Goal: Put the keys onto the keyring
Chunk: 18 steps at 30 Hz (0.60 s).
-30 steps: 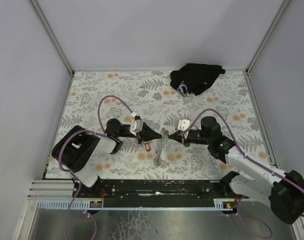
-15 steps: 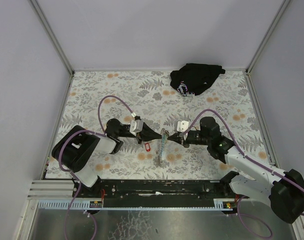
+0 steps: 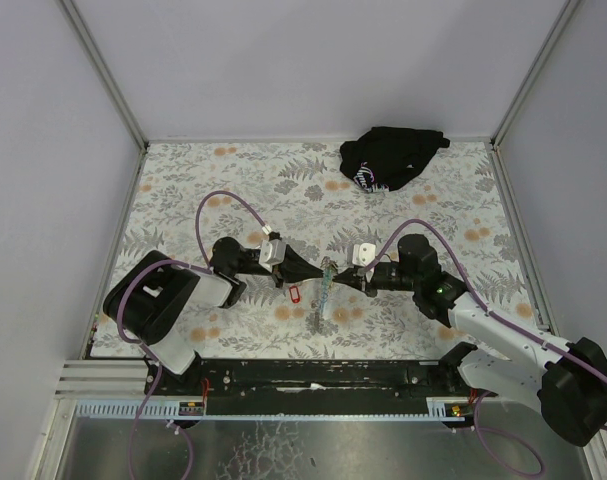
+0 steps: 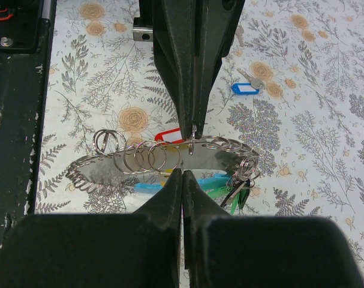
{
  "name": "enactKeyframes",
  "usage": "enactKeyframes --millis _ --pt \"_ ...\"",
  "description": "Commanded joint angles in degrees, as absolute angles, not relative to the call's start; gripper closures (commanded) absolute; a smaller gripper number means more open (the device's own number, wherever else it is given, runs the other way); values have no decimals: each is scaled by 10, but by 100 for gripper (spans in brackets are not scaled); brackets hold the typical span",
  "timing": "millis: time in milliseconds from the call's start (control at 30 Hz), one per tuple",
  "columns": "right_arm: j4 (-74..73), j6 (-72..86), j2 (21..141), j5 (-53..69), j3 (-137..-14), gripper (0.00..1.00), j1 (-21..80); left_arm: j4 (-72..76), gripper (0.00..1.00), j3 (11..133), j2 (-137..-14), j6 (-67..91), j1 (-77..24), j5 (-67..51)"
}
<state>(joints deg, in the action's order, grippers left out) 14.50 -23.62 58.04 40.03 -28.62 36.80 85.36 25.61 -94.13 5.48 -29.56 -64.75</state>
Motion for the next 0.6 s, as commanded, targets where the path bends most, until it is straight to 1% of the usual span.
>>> enactKeyframes --millis 0,567 --pt "178 -238 581 403 -304 100 375 905 100 262 -939 47 -295 -654" --pt "189 -216 585 379 -306 100 376 906 100 264 -941 47 -296 -655"
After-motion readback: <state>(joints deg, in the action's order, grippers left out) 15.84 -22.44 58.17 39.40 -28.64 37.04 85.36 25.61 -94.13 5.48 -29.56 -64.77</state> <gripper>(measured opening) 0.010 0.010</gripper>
